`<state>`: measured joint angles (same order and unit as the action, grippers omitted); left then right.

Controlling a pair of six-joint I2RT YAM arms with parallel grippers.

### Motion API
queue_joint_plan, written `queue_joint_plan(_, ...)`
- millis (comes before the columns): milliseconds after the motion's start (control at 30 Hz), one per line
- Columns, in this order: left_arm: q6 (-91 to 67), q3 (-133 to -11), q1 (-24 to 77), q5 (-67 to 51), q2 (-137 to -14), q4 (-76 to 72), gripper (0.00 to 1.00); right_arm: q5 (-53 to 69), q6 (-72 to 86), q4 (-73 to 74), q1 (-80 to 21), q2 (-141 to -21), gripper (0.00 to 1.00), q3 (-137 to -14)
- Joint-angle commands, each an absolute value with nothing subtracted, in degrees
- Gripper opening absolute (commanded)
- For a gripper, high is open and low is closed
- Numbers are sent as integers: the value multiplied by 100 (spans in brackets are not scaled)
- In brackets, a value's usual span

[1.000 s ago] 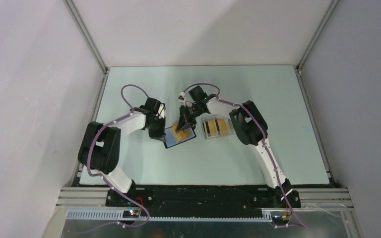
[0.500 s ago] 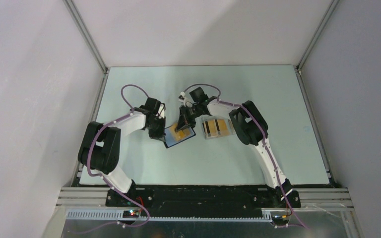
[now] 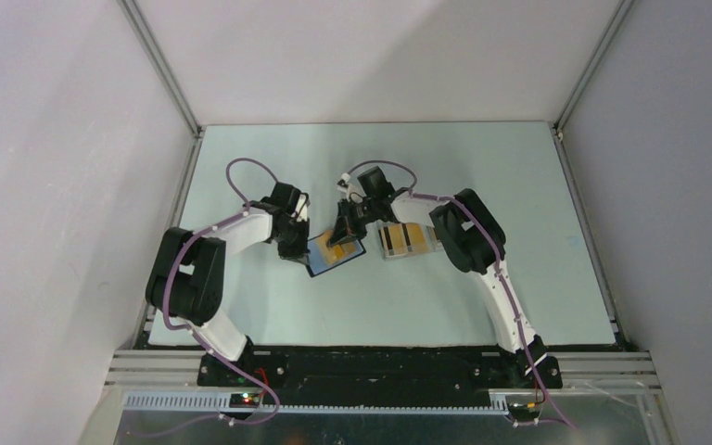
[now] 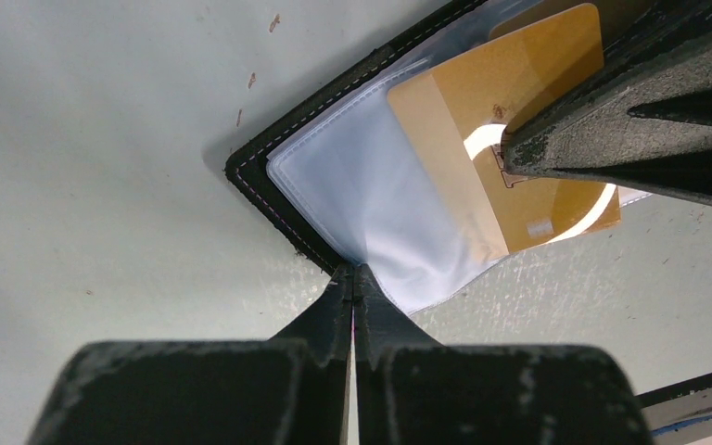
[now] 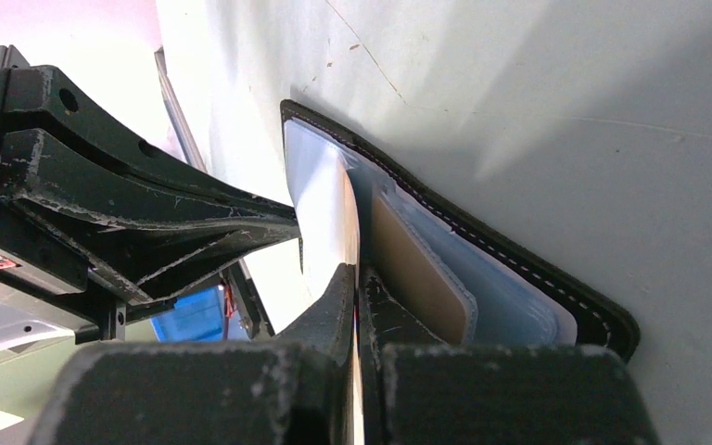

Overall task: Put the credit cards into the card holder
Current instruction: Insert the credit card into the card holder.

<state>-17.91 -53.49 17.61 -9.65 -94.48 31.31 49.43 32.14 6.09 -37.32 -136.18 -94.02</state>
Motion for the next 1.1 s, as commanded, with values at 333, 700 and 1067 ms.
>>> queue_joint_plan(333, -1686, -5511, 1820, -1012, -9547, 3125, 0, 3601, 2764, 1631, -3951, -13292, 46, -9446)
queue_joint_plan(700, -1728, -5541, 1824, -962, -9520, 3121, 0, 2769, 2460, 2962, -4007, -13257, 76, -10078)
queue_joint_plan(1067, -1759, -5558, 1825, -943, -9383, 3135, 0, 2200, 2328, 3590, -4035, -13187, 86, -10288)
